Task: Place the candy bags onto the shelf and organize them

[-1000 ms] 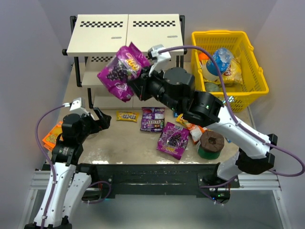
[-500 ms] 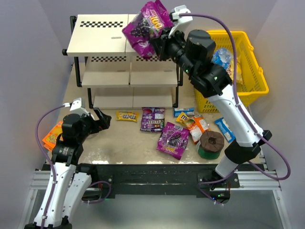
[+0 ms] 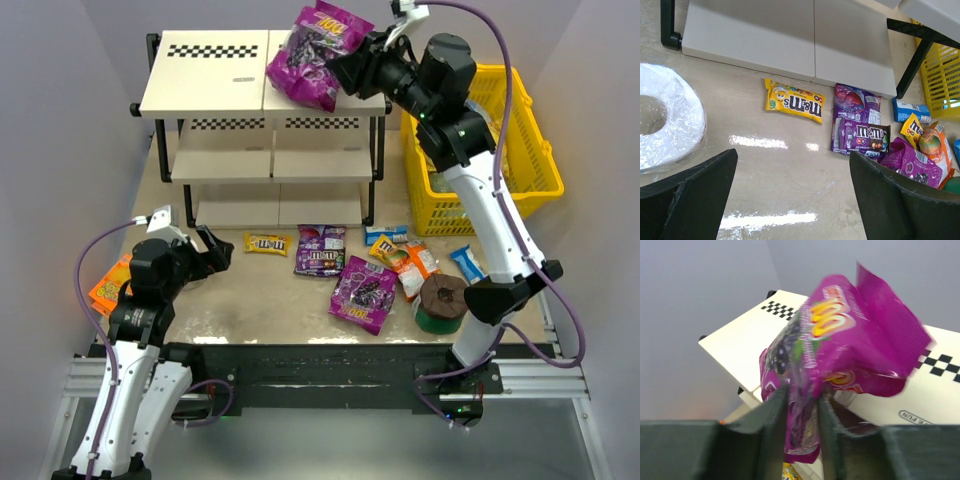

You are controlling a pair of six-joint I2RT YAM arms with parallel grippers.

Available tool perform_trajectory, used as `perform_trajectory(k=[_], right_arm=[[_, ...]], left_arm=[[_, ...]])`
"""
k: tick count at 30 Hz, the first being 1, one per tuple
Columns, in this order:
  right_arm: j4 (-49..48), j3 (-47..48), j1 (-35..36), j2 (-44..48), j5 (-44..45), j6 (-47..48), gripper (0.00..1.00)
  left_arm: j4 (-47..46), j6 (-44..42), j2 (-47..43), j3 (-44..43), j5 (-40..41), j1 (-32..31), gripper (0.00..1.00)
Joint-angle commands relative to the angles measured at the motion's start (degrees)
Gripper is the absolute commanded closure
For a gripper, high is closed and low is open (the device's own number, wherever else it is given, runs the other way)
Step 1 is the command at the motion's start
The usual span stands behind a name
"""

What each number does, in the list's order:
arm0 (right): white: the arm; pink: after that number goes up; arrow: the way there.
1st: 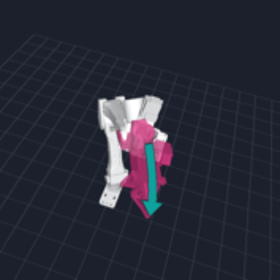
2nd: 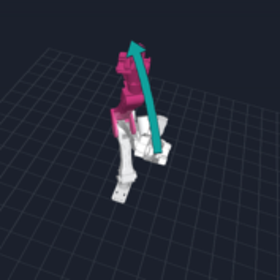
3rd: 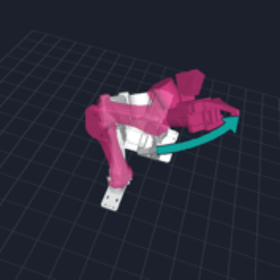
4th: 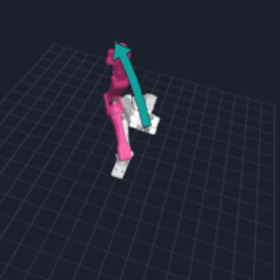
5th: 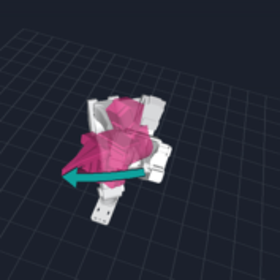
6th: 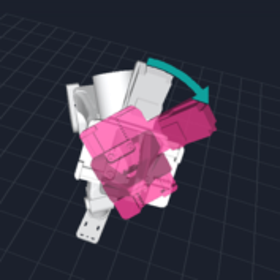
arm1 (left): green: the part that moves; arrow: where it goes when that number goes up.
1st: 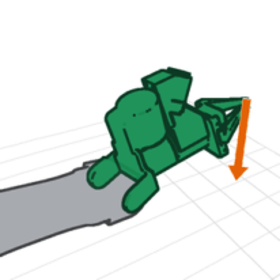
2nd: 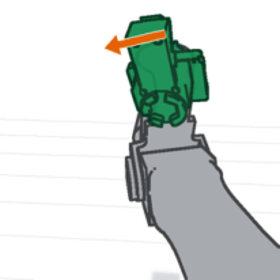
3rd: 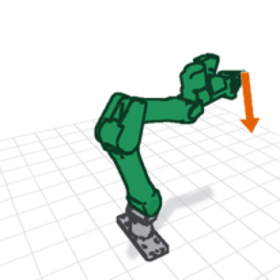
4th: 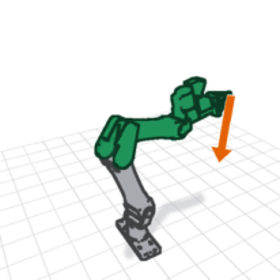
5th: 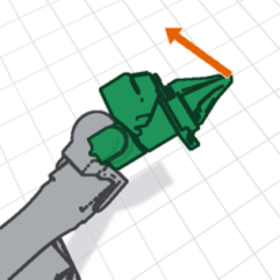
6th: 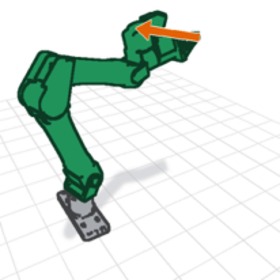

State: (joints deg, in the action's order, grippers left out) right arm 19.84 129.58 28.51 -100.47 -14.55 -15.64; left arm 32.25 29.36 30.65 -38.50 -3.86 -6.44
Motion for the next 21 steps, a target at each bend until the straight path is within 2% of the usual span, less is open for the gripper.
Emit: perform_trajectory(k=[1, 3, 4, 7, 13, 16, 21], right_arm=[[-7.27, 3.31, -3.28, -0.78, -4.17, -6.41, 0.46], [-6.39, 4.1, -4.69, -1.83, -3.56, -7.21, 0.37], [-5.95, 4.19, -4.87, -2.01, -2.95, -7.47, 0.29], [-4.37, 4.28, -5.22, -1.84, 1.09, -7.39, 0.21], [-3.4, 0.6, -5.22, 2.89, 10.4, -7.3, 0.13], [-3.57, -2.4, -5.13, 4.84, 11.21, -7.56, 0.11], [0.01, -1.18, -0.14, 4.58, 14.53, -5.29, 0.11]], left_arm=[[-1.84, -0.45, -0.59, 0.44, -0.8, -0.07, 0.0], [-1.84, -0.36, -0.68, 0.44, -0.8, -0.07, 0.01], [-1.93, -0.36, -0.68, 0.53, -0.8, -0.07, 0.01], [-2.02, -0.45, -0.59, 0.53, -0.8, -0.07, 0.0], [-2.02, -0.36, -0.51, 0.62, -0.62, -0.07, 0.0], [-2.19, -0.27, -0.51, 0.71, -0.54, -0.07, 0.0], [-2.37, -0.19, -0.25, 0.8, -0.54, -0.07, 0.0]])
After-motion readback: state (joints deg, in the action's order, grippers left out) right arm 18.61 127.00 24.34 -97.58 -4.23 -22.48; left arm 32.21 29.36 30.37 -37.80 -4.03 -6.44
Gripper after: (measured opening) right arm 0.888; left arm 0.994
